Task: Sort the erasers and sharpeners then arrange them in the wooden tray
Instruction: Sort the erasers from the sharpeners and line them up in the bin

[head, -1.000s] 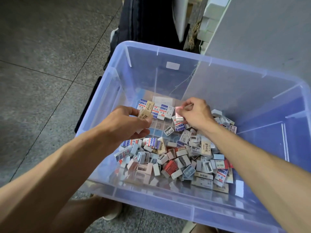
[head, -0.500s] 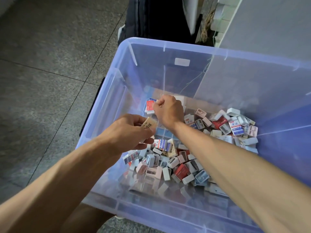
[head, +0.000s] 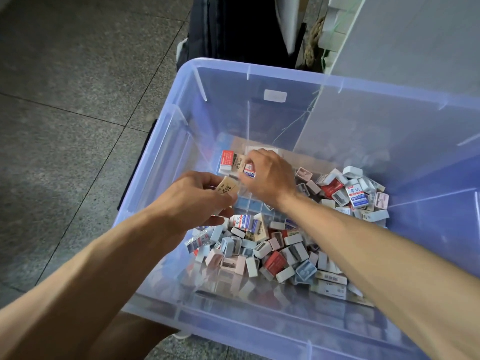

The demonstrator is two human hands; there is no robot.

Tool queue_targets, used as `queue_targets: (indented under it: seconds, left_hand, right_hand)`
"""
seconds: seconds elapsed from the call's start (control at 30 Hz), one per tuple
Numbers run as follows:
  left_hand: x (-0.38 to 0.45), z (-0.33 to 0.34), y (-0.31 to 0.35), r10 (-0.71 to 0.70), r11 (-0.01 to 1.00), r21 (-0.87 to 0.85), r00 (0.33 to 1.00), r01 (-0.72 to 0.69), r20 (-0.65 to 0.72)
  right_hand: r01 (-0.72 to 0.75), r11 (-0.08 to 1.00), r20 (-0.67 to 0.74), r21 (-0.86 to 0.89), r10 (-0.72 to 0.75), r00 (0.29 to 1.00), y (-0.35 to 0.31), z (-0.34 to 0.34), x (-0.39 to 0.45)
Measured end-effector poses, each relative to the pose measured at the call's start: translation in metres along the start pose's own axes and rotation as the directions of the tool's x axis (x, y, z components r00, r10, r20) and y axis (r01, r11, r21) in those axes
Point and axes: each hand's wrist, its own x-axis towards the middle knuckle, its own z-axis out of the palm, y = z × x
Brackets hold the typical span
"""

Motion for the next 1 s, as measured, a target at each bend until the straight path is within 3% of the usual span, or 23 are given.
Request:
queue_targets:
  seconds: [0.13,0.2,0.47,0.67,0.83,1.0]
  left_hand:
    - [-0.001,0.000,0.002,-0.001,0.999,-0.037,1.000,0.002,0.010]
    - [-0.002,0.001,0.002,-0.011,0.997,-0.073,1.000,0.012,0.017]
    - [0.000,0.000,0.000,-0.029,0.990,-0.137,0.999,0.033,0.033]
    - [0.001,0.002,0.002,-0.015,0.992,-0.123,0.999,0.019,0.029]
    - [0.003,0.002,0.003,0.012,0.995,-0.102,0.999,-0.007,0.042]
    - [0.002,0.003,0.004,0.035,0.994,-0.104,0.999,-0.031,0.041]
  right_hand:
    - [-0.057,0.930,0.078,-0.363,0.091,0.993,0.034,-0.028,-0.030]
    - [-0.080,0.890,0.135,-0.448,0.156,0.978,0.040,-0.030,-0.037]
    - [-0.123,0.938,0.067,-0.324,0.153,0.986,0.032,-0.009,-0.023]
    - [-0.056,0.972,0.259,-0.228,0.116,0.959,0.046,-0.044,-0.030]
    - [0.060,0.936,0.488,-0.348,0.126,0.864,0.055,-0.074,-0.042]
    - [0.082,0.911,0.395,-0.405,0.094,0.914,0.057,-0.067,-0.040]
